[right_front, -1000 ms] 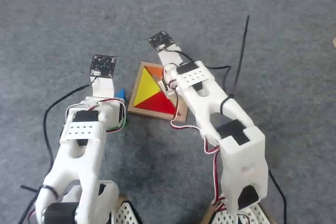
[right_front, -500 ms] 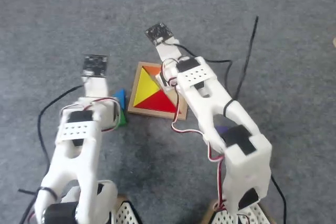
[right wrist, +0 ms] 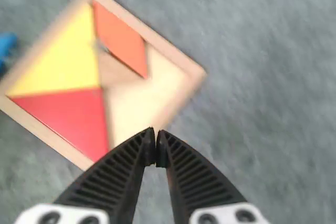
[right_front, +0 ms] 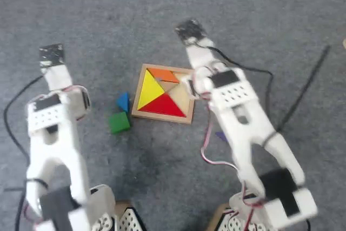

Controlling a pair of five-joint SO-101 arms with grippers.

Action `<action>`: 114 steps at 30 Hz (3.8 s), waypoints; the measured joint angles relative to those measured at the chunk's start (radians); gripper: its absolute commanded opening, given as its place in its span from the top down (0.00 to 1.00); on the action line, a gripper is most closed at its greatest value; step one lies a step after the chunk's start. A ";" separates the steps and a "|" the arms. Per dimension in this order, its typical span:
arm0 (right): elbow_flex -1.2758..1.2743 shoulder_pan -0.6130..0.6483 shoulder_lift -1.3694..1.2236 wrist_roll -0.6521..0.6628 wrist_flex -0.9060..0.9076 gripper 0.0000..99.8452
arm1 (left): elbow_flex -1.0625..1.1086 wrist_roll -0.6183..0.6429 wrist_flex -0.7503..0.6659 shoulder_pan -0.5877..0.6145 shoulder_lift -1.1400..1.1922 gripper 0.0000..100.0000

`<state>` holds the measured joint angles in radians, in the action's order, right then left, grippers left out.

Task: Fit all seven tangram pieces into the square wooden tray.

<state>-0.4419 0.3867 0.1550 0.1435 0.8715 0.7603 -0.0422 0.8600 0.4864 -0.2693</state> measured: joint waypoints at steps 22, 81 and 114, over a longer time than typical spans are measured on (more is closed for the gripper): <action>-0.562 -0.460 0.301 0.164 -0.114 0.98 | -0.578 -0.517 0.689 -0.221 0.411 0.79; -0.605 -0.440 0.301 0.167 -0.180 0.98 | -0.213 -0.790 0.310 -0.275 0.341 0.75; -0.605 -0.442 0.301 0.167 -0.201 0.98 | -0.032 -0.844 0.384 -0.414 0.259 0.94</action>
<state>-1.0464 -0.0552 0.4557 0.3107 0.6705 0.7281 -0.8861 1.2436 0.0721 -0.0100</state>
